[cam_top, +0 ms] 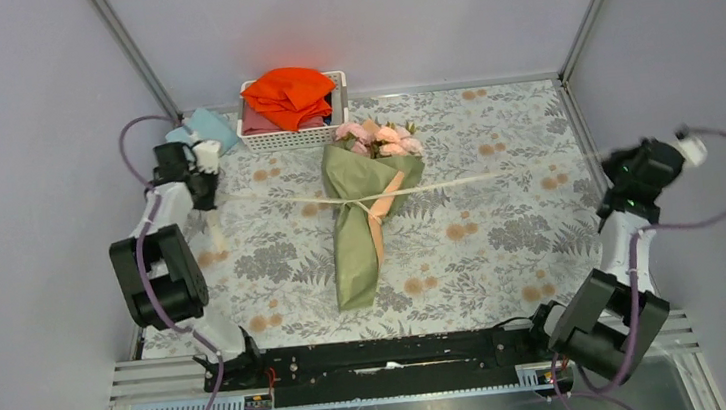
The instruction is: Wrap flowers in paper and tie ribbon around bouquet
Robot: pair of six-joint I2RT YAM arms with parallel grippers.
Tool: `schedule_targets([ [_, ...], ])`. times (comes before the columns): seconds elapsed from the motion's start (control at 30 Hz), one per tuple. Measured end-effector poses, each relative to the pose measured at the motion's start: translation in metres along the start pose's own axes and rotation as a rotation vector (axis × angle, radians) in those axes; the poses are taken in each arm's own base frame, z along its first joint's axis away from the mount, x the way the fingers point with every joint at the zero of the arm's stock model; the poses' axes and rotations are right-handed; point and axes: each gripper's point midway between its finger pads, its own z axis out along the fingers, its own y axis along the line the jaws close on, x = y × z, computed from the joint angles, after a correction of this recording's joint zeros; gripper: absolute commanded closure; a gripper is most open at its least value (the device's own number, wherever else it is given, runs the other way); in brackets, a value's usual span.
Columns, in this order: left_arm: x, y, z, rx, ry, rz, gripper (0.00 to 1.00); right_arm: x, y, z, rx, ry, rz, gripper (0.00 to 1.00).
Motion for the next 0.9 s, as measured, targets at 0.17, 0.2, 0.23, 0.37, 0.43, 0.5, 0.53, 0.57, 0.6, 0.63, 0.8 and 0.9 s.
schedule_targets([
  [0.17,0.082,0.071,0.001,-0.105,0.159,-0.209,1.0,0.02,-0.122,-0.029,0.354,-0.019,0.216,1.0],
  [0.2,0.091,0.075,0.0,-0.107,0.177,-0.225,1.0,0.023,-0.125,-0.031,0.366,-0.012,0.227,1.0],
  [0.23,0.097,0.078,-0.002,-0.11,0.19,-0.235,1.0,0.024,-0.125,-0.031,0.37,-0.009,0.235,1.0],
  [0.37,0.105,0.083,-0.004,-0.118,0.209,-0.23,1.0,0.023,-0.13,-0.029,0.384,-0.005,0.25,1.0],
  [0.43,0.111,0.085,-0.002,-0.12,0.222,-0.226,1.0,0.022,-0.135,-0.026,0.4,0.001,0.255,1.0],
  [0.5,0.122,0.083,0.002,-0.115,0.244,-0.22,1.0,0.021,-0.14,-0.023,0.414,0.009,0.261,1.0],
  [0.53,0.128,0.081,0.004,-0.109,0.26,-0.219,1.0,0.021,-0.142,-0.021,0.423,0.015,0.265,1.0],
  [0.57,0.135,0.079,0.006,-0.102,0.278,-0.216,1.0,0.02,-0.144,-0.02,0.43,0.022,0.268,1.0],
  [0.6,0.141,0.079,0.009,-0.098,0.293,-0.216,1.0,0.02,-0.146,-0.019,0.437,0.029,0.271,1.0],
  [0.63,0.139,0.084,0.009,-0.111,0.283,-0.205,1.0,0.019,-0.147,-0.019,0.441,0.031,0.273,1.0],
  [0.8,0.142,0.097,0.011,-0.136,0.276,-0.187,1.0,0.018,-0.15,-0.022,0.455,0.038,0.281,1.0],
  [0.9,0.145,0.1,0.009,-0.139,0.277,-0.179,1.0,0.022,-0.149,-0.023,0.447,0.059,0.288,1.0],
])
